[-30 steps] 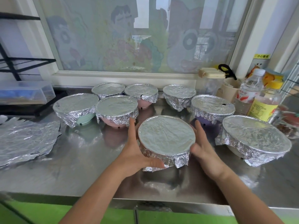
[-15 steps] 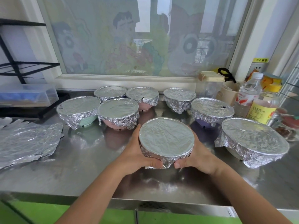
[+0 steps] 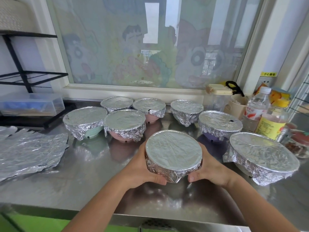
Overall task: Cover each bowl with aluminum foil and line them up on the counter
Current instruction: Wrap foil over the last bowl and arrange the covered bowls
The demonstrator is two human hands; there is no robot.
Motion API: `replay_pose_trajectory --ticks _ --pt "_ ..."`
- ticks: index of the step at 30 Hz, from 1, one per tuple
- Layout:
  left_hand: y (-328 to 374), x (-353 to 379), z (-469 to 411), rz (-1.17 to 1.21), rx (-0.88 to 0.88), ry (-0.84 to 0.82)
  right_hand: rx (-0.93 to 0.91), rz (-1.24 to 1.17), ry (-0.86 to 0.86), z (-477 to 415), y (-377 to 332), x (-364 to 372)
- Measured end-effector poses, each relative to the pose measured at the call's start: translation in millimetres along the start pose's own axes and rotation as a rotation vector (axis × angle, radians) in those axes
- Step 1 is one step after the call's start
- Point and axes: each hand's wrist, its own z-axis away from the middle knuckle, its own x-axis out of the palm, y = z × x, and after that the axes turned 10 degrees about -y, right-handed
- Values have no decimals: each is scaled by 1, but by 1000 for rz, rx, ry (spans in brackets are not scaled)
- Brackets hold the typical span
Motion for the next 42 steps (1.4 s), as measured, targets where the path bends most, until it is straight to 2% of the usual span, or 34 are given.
replay_pose_trajectory --ticks 12,27,29,31,34,36,38,40,42 --pt "-7 1 -6 -12 -33 27 35 100 -47 -12 8 -8" --pt "-2 1 -2 -12 -20 -21 14 82 -110 -8 -3 -6" --pt "-3 -6 2 6 -53 -72 35 -9 -100 2 -9 -9" --pt "-2 -15 8 -23 -136 -41 21 -106 -54 15 -18 -12" --pt "20 -25 14 -143 -87 106 -83 18 118 26 -33 -12" --pt "44 -24 14 -325 111 204 -236 192 279 31 -46 -6" --pt "62 -17 14 -534 374 206 -454 498 389 33 -56 2" --pt "66 -3 15 -717 499 136 -563 779 356 34 -59 12" --pt "61 11 16 -780 498 99 -580 894 302 33 -54 23"
